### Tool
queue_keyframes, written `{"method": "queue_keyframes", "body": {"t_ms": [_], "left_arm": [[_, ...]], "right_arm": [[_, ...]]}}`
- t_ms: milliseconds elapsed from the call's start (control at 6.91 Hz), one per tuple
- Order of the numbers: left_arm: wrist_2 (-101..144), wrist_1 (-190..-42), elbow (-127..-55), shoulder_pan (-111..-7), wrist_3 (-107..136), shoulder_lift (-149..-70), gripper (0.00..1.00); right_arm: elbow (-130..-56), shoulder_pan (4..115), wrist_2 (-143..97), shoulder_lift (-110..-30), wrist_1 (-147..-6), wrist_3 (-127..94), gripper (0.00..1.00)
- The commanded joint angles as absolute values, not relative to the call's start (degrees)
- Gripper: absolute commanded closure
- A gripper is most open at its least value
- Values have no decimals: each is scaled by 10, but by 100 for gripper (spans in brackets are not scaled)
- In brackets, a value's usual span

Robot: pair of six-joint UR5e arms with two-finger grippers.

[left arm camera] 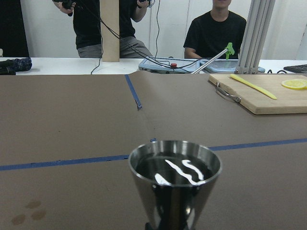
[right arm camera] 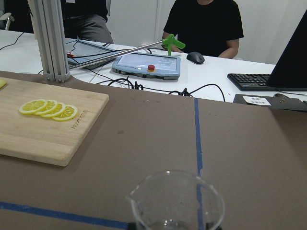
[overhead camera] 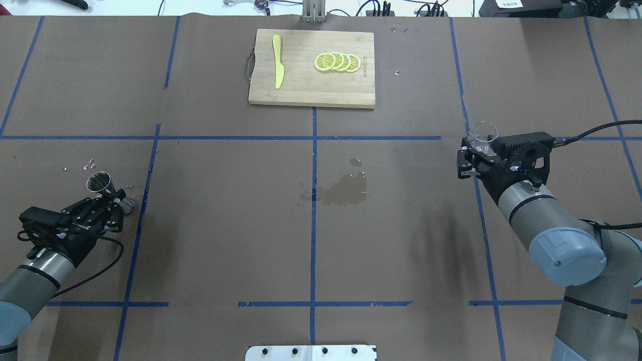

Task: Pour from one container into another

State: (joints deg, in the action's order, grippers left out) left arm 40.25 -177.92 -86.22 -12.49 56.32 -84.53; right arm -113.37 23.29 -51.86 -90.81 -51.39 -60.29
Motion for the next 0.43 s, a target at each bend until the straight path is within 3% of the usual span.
{"method": "queue_keyframes", "body": {"t_ms": [0,289], "left_arm": [[403,-1778,-863,-124,563,-846,80],[403,-1778,-863,-124,562,-846,66]], "right_arm": [[-1134,233,-519,-906,-513,-603,100],[-1136,233,-519,-904,-514,-603,100]]}}
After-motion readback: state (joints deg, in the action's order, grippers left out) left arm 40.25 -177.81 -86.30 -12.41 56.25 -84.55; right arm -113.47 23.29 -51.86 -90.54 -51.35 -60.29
